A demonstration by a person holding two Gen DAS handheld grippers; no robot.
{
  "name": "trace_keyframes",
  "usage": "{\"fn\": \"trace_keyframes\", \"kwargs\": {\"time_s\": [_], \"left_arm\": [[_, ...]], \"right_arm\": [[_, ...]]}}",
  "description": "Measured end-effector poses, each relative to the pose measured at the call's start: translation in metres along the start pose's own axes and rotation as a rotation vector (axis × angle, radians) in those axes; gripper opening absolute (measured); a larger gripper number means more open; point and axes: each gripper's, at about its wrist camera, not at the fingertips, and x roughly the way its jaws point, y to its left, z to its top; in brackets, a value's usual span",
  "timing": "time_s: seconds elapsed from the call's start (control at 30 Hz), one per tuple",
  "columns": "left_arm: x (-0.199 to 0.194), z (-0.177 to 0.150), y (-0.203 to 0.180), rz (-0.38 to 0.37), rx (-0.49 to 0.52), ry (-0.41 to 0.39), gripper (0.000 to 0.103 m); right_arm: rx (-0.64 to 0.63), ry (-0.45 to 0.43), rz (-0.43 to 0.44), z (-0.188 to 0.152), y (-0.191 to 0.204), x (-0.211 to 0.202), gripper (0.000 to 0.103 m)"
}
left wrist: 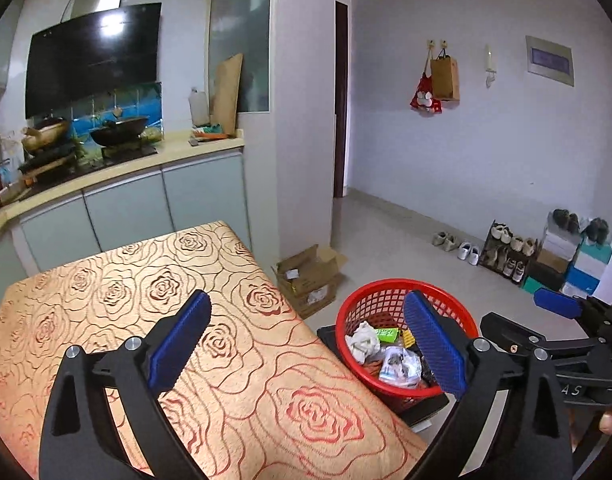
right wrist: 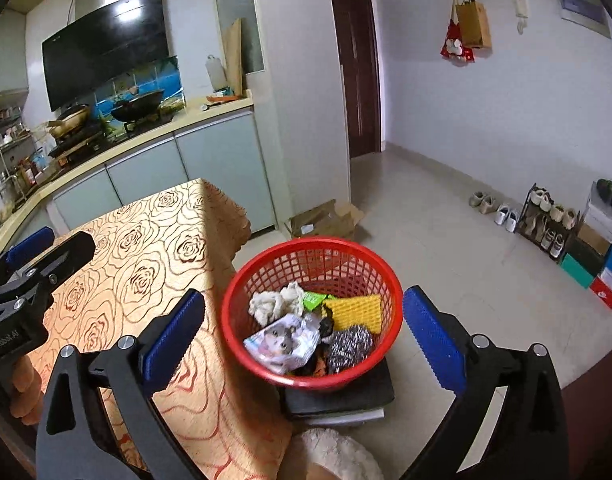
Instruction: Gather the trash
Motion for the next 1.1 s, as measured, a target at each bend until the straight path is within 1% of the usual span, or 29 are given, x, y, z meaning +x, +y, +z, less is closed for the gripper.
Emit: {"fn": "trace_keyframes", "kwargs": {"time_s": [0.2, 0.43, 0.6, 0.8, 1.1], "left_arm": [[-0.027, -0.008, 0.006, 0.04, -0.022, -0.029, 0.094], [-0.063, -0.02, 0.01, 0.092, -0.049, -0.065, 0.095], [-0.087, -0.031, 0.009, 0.148, -0.036, -0.08, 0.096], [-0.107, -0.044, 0.008, 0.166, -0.053, -0.096, 0.096], [-0.12, -0.052, 0.008, 0.165, -0.065, -0.092, 0.096]], "right_arm": [[0.007, -0.026, -0.017, -0.015, 0.004, -0.022, 0.096], [-0.024, -0.077, 0.011, -0.028, 0.017, -0.05, 0.096], [-0.051, -0.091, 0.029, -0.036, 0.028, -0.065, 0.096], [-0.075, -0.115, 0.058, -0.045, 0.04, -0.08, 0.096], [-0.077, -0.134, 0.059, -0.05, 0.045, -0.095, 0.096]]}}
